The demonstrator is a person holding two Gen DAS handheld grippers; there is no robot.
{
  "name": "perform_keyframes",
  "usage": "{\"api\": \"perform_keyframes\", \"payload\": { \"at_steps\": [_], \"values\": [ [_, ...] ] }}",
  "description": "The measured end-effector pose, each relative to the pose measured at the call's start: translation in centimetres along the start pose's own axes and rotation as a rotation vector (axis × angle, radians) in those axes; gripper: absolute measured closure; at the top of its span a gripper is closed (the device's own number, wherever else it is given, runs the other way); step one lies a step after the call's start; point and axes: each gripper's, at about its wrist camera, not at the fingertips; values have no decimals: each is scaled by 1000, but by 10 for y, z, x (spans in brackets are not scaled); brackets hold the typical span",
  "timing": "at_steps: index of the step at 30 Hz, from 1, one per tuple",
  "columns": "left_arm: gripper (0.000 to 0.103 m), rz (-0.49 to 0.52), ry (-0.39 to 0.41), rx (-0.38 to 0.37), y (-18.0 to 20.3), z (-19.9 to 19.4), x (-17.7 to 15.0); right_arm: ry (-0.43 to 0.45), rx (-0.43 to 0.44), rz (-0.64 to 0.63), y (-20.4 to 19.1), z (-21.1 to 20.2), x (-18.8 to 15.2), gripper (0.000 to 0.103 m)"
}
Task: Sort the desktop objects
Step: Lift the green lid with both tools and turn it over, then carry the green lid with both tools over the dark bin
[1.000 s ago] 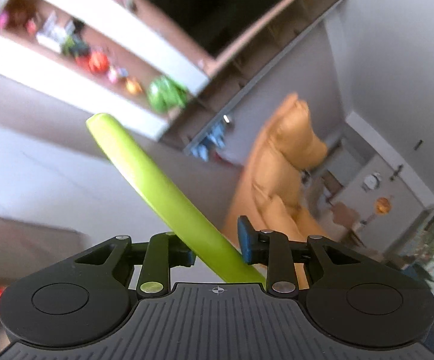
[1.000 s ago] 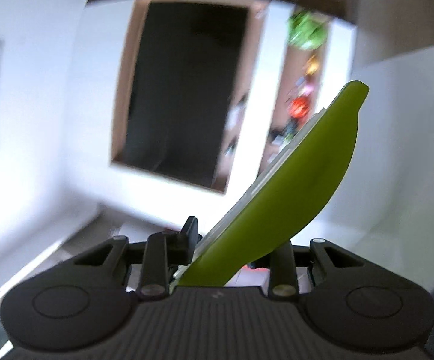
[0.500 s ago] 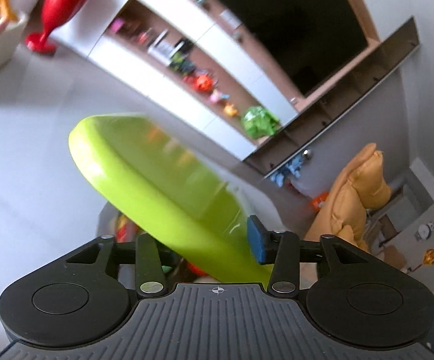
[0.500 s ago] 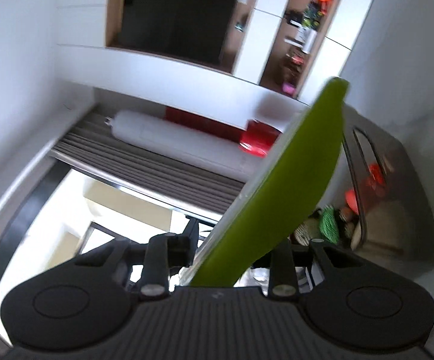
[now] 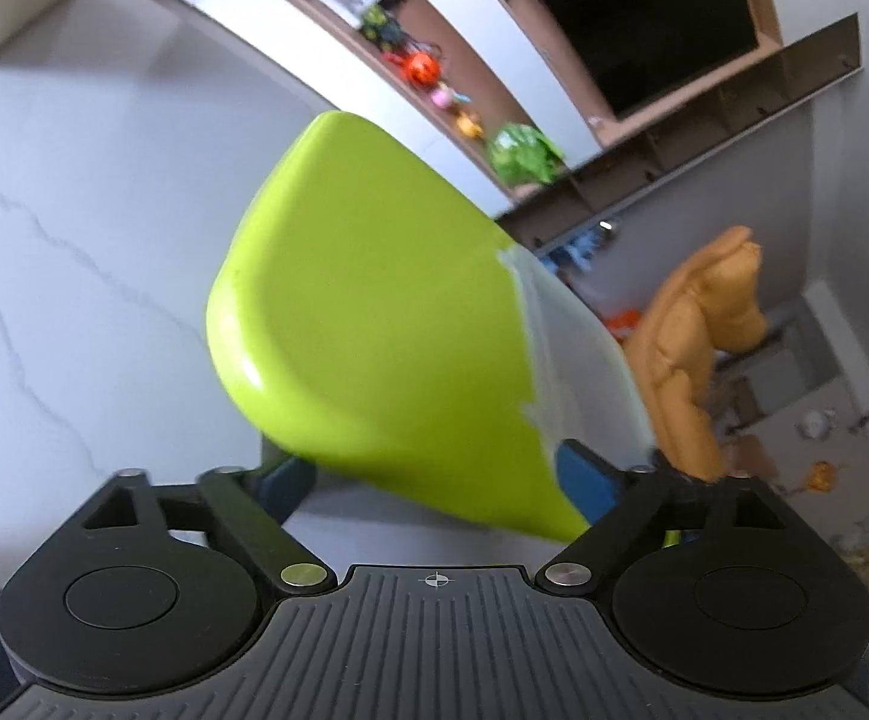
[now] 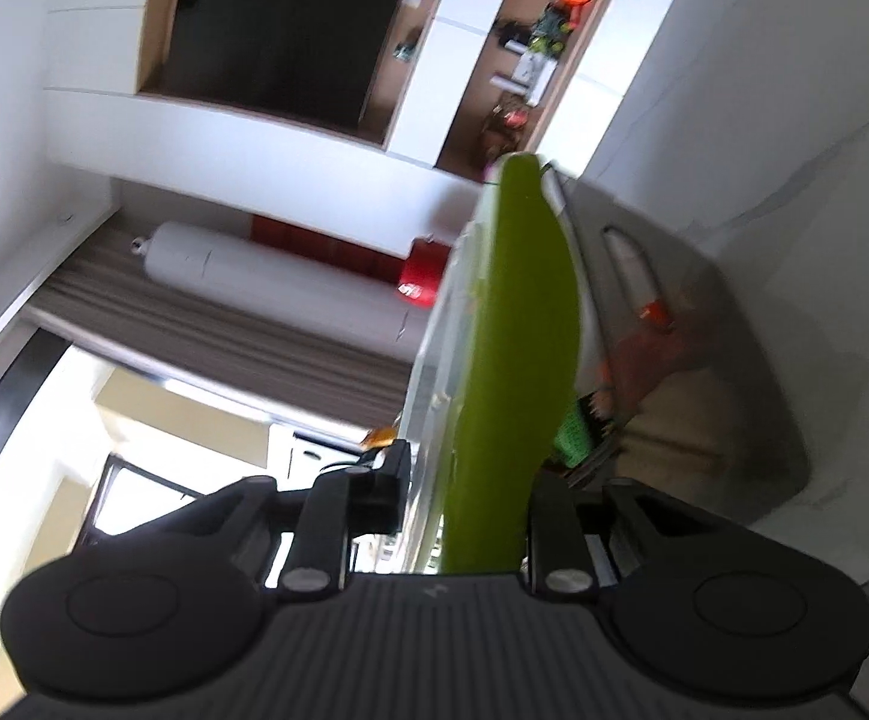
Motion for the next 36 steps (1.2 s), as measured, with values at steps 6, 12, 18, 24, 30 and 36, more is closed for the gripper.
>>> {"api": "perform_keyframes", "payload": {
  "at_steps": [6,12,18,24,30,36],
  "values": [
    [9,-69,103,61,-30,-47,-2,37,-21,-6,3,4,11,81],
    [6,-163,173,184,-54,-37,26,48,-38,-25,3,4,11,79],
    [6,-182,71,118,-45,42,56,55,-73,-62,-2,2,5,77],
    [31,-97,70,242,-17,69,58,64,-129,-116,-12,-2,5,71],
    [36,-147,54,185,-7,73,48,55,-182,-221,-25,-10,15,59],
    [36,-118,51,215,3,78,52,-19,-60,-68,-11,-18,30,43]
  ]
}}
Point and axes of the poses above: each gripper's, at about its wrist camera, not at the fingertips, and z roughly the way its jaws point, y to its right, x to its top, and after that the axes turned 6 degrees about z, right-handed
